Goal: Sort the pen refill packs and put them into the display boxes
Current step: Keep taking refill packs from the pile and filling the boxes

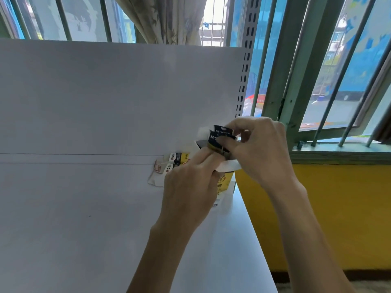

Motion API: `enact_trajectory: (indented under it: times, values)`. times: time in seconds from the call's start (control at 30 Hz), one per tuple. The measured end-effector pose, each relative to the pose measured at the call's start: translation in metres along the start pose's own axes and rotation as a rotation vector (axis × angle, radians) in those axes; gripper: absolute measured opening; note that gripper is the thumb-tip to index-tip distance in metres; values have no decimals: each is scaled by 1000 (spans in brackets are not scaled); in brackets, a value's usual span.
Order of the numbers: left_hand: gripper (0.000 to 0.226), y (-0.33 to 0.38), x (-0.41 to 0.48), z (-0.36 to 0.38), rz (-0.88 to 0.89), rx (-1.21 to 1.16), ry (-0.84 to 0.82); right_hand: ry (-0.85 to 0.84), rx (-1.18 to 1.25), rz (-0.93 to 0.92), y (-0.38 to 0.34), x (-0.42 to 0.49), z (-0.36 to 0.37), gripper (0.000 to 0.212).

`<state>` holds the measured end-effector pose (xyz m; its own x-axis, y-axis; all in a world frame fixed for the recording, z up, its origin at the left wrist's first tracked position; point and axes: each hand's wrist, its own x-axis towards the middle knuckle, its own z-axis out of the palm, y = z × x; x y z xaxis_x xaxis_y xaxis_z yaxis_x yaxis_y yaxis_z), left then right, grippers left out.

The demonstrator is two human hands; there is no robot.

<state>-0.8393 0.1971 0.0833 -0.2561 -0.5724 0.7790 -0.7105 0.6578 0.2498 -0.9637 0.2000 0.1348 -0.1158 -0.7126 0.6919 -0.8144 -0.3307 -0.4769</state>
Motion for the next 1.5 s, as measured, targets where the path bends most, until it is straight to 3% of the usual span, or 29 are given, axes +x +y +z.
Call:
enact_trajectory:
  times: [0.17,0.27,0.43,0.67,0.77,0.9,0.97,1.07,1.13,1.17,1.23,1.33,1.5]
  values:
    - [7,-1,2,8,-24,-18,10,-133,-218,-21,-4,6,4,12]
    - [11,-4,1,8,-51,-52,-10,-262,-182,4,-2,7,-3,10]
    - [7,-7,7,10,-37,-89,-1,-341,-150,120,-7,-1,-1,57]
    - [15,-11,10,14,-55,-98,16,-443,-241,180,-4,3,16,57]
    - [18,-13,10,14,-48,-81,13,-375,-173,153,0,1,23,55]
    - [15,-25,0,12,-54,-202,85,64,210,-116,8,-25,34,36]
    - [12,-39,-9,8,-204,-390,196,66,389,-100,18,-37,35,45]
    - [10,-57,-21,0,-597,-821,260,-292,363,149,38,-49,45,73]
    - [10,-66,-32,-1,-769,-981,196,-463,275,255,50,-59,57,72]
    - [11,-69,-39,-1,-824,-970,158,-511,256,297,52,-62,60,67]
    - [4,-76,-56,2,-867,-696,87,-573,166,297,52,-66,64,63]
    - [35,-87,-78,7,-862,-191,-63,-570,-68,214,51,-68,67,63]
    - [32,-87,-73,10,-773,132,-368,-521,-234,265,48,-71,76,55]
